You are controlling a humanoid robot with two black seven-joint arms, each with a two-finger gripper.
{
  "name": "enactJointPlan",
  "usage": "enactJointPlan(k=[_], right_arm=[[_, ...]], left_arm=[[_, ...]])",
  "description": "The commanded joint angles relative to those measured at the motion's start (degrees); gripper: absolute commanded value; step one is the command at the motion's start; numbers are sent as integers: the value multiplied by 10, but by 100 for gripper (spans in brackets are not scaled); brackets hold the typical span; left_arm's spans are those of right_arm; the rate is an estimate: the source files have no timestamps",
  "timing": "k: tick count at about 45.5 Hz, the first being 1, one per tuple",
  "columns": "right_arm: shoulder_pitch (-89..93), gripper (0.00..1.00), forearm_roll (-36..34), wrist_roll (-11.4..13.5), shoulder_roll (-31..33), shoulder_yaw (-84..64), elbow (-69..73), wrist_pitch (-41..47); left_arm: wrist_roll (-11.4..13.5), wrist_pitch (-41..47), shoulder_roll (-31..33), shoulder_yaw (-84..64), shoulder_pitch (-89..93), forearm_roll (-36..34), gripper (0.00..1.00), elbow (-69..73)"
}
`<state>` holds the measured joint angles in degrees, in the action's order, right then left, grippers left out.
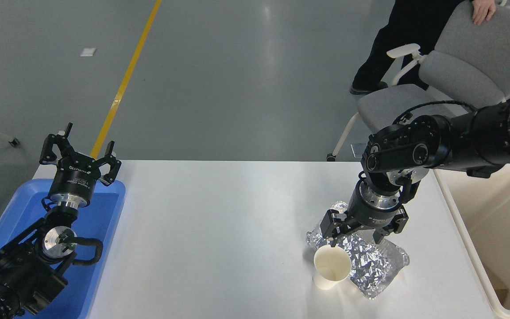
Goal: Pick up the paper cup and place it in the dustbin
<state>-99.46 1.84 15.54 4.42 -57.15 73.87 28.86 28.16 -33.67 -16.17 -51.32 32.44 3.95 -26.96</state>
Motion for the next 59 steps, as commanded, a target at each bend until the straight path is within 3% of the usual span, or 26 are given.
enactJointPlan(k=[1,16,27,36,40,43,53,59], right_arm=[[30,99,4,15,-5,14,1,-35],[89,99,4,15,-12,18,-9,-115],[97,96,4,15,-14,18,-10,-122],[102,71,2,15,-18,18,-10,-144],[102,48,-6,15,-18,19,-10,-145],[101,23,-7,15,-18,19,-10,-145],[101,18,-51,15,-17,19,-10,-144],[102,0,-61,15,-17,19,-8,-139]], left_arm=[[1,-1,0,0,0,0,99,0],[0,-1,0,0,0,0,99,0],[0,-1,0,0,0,0,99,0],[0,-1,0,0,0,0,99,0],[1,-1,0,0,0,0,99,0],[1,-1,0,0,0,0,99,0],[1,-1,0,0,0,0,99,0],[0,-1,0,0,0,0,99,0]])
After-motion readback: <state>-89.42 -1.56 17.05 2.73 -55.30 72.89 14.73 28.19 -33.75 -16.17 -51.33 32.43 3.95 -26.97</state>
